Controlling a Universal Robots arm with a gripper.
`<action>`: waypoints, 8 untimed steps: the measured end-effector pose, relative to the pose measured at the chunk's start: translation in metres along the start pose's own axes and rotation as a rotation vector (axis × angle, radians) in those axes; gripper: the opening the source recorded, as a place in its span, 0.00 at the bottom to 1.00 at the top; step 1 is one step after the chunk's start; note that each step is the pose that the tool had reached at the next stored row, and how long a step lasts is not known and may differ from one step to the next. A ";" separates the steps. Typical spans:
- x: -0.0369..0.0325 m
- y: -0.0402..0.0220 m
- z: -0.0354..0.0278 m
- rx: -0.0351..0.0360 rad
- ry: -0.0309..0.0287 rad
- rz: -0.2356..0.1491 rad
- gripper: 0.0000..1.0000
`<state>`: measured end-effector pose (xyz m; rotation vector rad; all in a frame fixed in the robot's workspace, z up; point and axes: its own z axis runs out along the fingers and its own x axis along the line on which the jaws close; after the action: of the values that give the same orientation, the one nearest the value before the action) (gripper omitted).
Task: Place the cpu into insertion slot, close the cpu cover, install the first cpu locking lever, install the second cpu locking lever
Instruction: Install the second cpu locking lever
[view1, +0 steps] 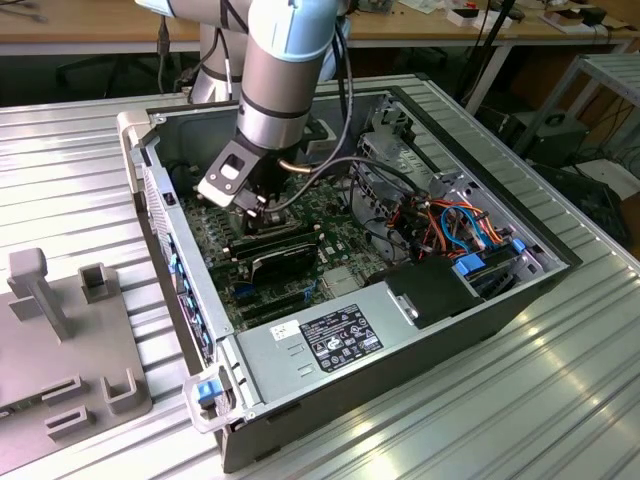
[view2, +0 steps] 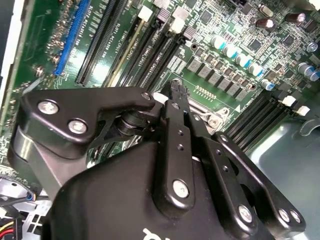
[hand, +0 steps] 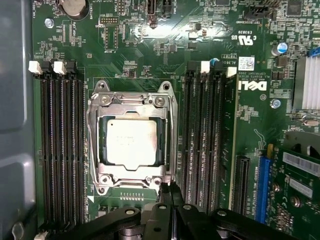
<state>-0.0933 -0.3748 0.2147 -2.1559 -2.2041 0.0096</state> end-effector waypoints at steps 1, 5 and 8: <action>0.0002 0.0000 0.0006 0.0000 0.0012 0.000 0.11; 0.0010 -0.0005 0.0032 -0.0001 0.0053 0.000 0.11; 0.0011 -0.0010 0.0047 -0.0001 0.0075 0.000 0.11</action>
<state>-0.0945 -0.3736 0.2101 -2.1519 -2.2007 0.0015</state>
